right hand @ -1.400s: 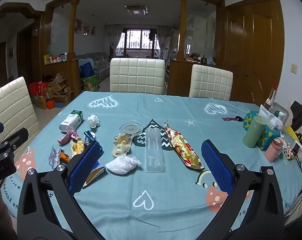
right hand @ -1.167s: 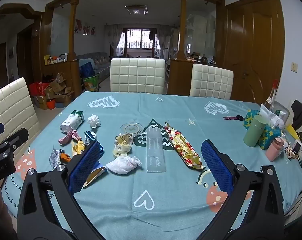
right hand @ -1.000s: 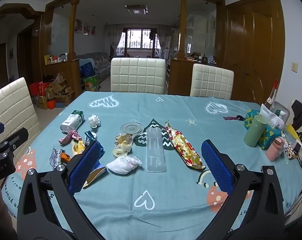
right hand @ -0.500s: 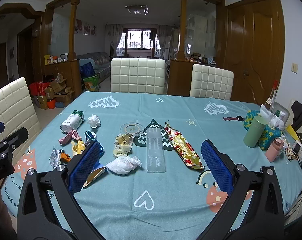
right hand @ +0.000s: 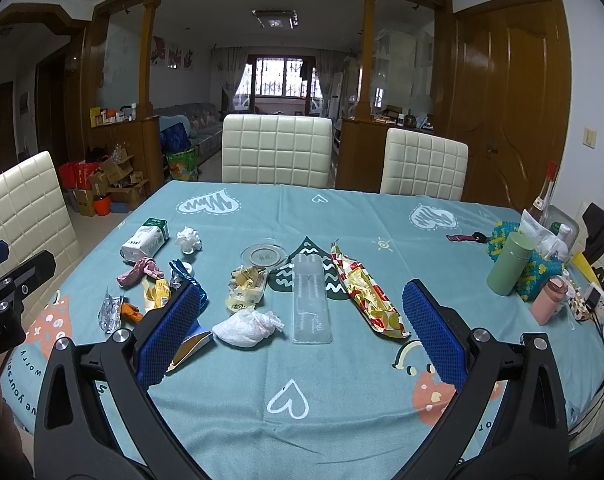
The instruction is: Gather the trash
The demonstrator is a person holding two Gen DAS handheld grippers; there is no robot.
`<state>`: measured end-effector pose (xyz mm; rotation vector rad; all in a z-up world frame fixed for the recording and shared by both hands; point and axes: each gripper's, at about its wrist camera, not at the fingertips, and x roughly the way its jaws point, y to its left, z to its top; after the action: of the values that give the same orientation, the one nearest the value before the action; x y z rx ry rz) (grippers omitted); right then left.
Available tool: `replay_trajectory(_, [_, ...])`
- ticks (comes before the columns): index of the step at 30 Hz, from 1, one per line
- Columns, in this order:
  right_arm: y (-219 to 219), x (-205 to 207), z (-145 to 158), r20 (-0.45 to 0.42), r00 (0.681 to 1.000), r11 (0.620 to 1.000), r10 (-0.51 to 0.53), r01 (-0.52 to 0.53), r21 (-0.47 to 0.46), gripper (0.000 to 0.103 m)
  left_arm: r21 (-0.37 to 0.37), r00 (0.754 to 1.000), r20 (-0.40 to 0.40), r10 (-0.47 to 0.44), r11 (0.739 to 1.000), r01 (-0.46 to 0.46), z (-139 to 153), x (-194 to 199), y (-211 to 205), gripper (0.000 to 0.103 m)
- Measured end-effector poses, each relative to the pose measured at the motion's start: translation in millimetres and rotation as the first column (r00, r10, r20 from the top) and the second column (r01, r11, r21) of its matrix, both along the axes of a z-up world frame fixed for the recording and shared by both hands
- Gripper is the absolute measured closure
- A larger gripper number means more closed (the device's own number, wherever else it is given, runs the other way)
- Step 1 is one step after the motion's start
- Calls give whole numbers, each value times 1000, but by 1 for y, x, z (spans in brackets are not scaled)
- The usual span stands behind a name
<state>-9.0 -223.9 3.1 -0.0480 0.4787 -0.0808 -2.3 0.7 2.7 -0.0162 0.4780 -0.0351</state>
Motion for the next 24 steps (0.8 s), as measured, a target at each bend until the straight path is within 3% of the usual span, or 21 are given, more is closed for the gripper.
replay_trajectory(24, [0,0,-1,-1,1000,1000,3,-3,2,3,-5,1000,-1,-17,1000,17,1,-3,-3,7])
